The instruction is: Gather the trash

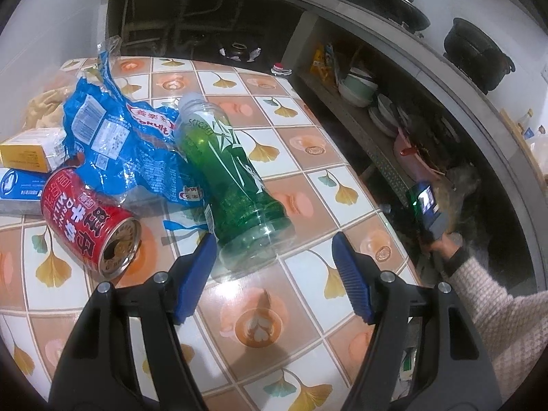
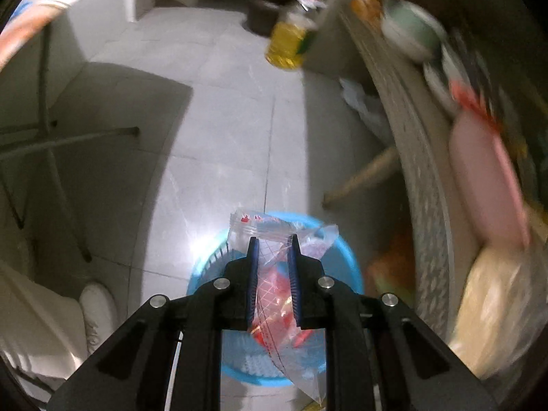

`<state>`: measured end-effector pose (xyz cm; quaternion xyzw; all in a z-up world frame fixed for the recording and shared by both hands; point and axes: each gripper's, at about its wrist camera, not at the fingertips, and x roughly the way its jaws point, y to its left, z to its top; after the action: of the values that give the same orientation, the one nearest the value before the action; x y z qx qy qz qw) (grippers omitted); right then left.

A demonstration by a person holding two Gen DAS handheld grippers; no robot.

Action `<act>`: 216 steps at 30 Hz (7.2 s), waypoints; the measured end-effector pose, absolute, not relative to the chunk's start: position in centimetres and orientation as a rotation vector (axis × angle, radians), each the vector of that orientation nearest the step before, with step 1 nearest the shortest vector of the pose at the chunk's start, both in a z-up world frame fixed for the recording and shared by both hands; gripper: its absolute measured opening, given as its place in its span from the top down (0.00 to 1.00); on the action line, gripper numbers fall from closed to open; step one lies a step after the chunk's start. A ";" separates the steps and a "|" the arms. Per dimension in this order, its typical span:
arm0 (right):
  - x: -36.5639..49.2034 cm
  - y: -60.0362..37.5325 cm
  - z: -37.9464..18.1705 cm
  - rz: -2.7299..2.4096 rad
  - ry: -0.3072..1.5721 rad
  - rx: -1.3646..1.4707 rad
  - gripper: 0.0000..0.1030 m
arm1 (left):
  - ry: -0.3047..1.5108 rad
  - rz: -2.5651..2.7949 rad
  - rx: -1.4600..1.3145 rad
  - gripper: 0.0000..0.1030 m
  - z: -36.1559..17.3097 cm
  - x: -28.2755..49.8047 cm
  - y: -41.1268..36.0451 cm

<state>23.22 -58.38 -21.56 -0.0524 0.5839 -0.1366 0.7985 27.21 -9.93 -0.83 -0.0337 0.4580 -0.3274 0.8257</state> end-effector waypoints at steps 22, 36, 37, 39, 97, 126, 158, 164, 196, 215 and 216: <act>16.2 -57.6 -20.2 -0.523 1.195 0.315 0.46 | 0.880 -0.679 -0.132 0.36 2.2 24.2 -6.4; 6.5 -46.5 -4.5 -0.736 1.038 0.068 0.23 | 0.879 -0.652 -0.130 0.31 1.7 22.2 -5.3; 6.2 -45.8 -2.5 -0.733 0.998 0.067 0.20 | 0.871 -0.649 -0.130 0.31 1.8 22.0 -5.0; 6.2 -44.5 0.3 -0.710 0.936 0.079 0.15 | 0.863 -0.638 -0.138 0.29 2.0 21.7 -4.5; 40.8 -15.0 2.8 0.415 0.970 0.147 0.06 | 0.688 -0.311 -0.095 0.13 0.4 27.7 3.7; 40.8 -15.8 5.4 0.540 0.918 0.284 0.93 | 0.669 -0.341 -0.063 0.13 1.5 26.8 3.0; 26.9 -44.4 0.5 -0.004 0.790 0.553 0.94 | 1.157 -0.654 -0.239 0.13 -4.7 37.3 -22.2; 27.2 -45.7 -4.4 -0.010 0.868 0.642 0.94 | 1.221 -0.597 -0.234 0.15 -6.5 38.9 -24.5; 30.9 -38.5 -7.1 0.160 1.100 0.420 0.45 | 1.218 -0.635 -0.294 0.43 -8.4 36.6 -20.1; 30.5 -37.2 -7.0 0.328 1.115 0.424 0.27 | 1.257 -0.683 -0.397 0.43 -9.0 37.2 -18.9; 30.4 -36.8 -7.0 0.325 1.117 0.396 0.27 | 1.259 -0.683 -0.400 0.43 -9.0 37.2 -18.8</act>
<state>30.38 -36.80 -7.02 0.1857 0.5242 0.1524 0.8170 37.20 -18.84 -9.02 -0.1821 0.5731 -0.3111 0.7360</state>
